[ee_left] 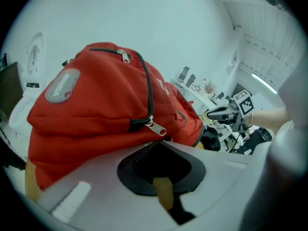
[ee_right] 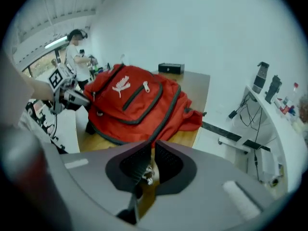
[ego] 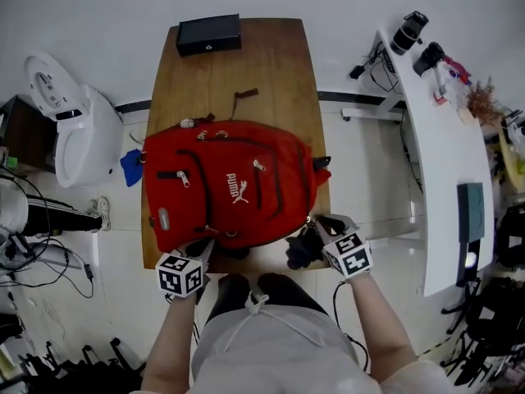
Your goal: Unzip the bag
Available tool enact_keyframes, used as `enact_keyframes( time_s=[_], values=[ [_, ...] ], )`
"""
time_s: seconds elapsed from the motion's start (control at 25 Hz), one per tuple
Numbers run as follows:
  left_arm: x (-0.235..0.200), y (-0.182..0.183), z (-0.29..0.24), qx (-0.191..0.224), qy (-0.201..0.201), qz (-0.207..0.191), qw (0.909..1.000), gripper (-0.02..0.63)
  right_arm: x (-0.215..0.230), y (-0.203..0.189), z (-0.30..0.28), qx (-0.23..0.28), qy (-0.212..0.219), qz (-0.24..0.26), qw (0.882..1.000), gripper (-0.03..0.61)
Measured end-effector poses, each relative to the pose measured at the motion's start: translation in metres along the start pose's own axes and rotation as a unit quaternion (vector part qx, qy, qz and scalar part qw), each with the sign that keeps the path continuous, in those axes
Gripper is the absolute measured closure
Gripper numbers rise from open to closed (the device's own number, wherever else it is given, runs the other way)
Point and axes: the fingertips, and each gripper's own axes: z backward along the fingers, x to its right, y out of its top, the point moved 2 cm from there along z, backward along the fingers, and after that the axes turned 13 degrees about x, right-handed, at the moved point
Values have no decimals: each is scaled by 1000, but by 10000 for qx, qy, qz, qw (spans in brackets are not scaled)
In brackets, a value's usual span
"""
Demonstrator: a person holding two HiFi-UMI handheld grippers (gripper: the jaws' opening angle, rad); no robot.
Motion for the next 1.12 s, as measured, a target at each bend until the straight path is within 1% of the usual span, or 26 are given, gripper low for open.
enact_keyframes(
  time_s=[0.04, 0.12, 0.16, 0.24, 0.32, 0.36, 0.48, 0.56, 0.64, 0.68, 0.8, 0.92, 1.04, 1.12],
  values=[
    [7, 8, 3, 169, -90, 2, 9998, 607, -4, 15, 5, 322, 29, -101, 9994, 569],
    [20, 32, 12, 679, -255, -48, 9974, 607, -15, 51, 15, 1003, 142, -96, 9948, 569],
    [26, 48, 17, 979, -318, -107, 9946, 607, -22, 70, 19, 1292, 177, 28, 9915, 569],
    [36, 83, 30, 1560, -439, -291, 9864, 607, -36, 106, 29, 1767, 163, 384, 9834, 569],
    [47, 117, 47, 2057, -618, -607, 9748, 607, -52, 138, 40, 2207, 113, 677, 9729, 569],
    [54, 132, 57, 2261, -735, -819, 9679, 607, -60, 152, 47, 2406, 86, 739, 9678, 569],
    [75, 165, 90, 2674, -1093, -1533, 9450, 607, -89, 183, 67, 2896, 29, 692, 9546, 569],
    [83, 173, 110, 2788, -1195, -1896, 9338, 607, -111, 192, 77, 3206, 118, 699, 9446, 569],
    [86, 172, 129, 2821, -1239, -2139, 9270, 607, -135, 192, 85, 3434, 232, 787, 9356, 569],
    [86, 169, 137, 2819, -1262, -2209, 9251, 607, -147, 190, 88, 3483, 250, 794, 9337, 569],
    [77, 157, 157, 2815, -1291, -2230, 9243, 607, -178, 184, 93, 3459, 141, 597, 9363, 569],
    [69, 149, 171, 2857, -1383, -2182, 9228, 607, -201, 180, 95, 3639, 27, 711, 9287, 569],
    [74, 140, 181, 2877, -1591, -2170, 9192, 607, -219, 174, 97, 3667, -73, 647, 9281, 569],
    [83, 129, 189, 2870, -1681, -2217, 9167, 607, -234, 167, 102, 3688, -28, 646, 9272, 569]
  ],
)
